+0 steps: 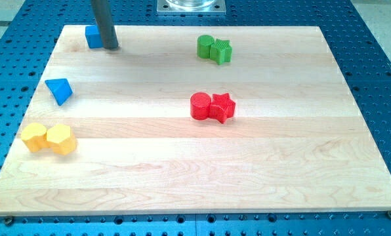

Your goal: Move the green blocks into the blue cube

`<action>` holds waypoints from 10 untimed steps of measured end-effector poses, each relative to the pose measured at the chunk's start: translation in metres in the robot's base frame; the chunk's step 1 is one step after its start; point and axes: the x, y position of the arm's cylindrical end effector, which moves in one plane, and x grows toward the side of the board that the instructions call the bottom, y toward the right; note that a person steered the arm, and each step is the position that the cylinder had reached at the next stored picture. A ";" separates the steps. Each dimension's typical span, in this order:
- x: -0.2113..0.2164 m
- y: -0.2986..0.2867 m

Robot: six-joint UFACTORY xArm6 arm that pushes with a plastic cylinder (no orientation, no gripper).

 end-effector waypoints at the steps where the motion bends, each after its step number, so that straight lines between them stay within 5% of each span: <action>1: -0.001 0.069; 3: -0.016 0.201; 5: -0.014 0.227; 6: 0.023 0.289; 7: 0.073 0.285; 10: 0.025 0.250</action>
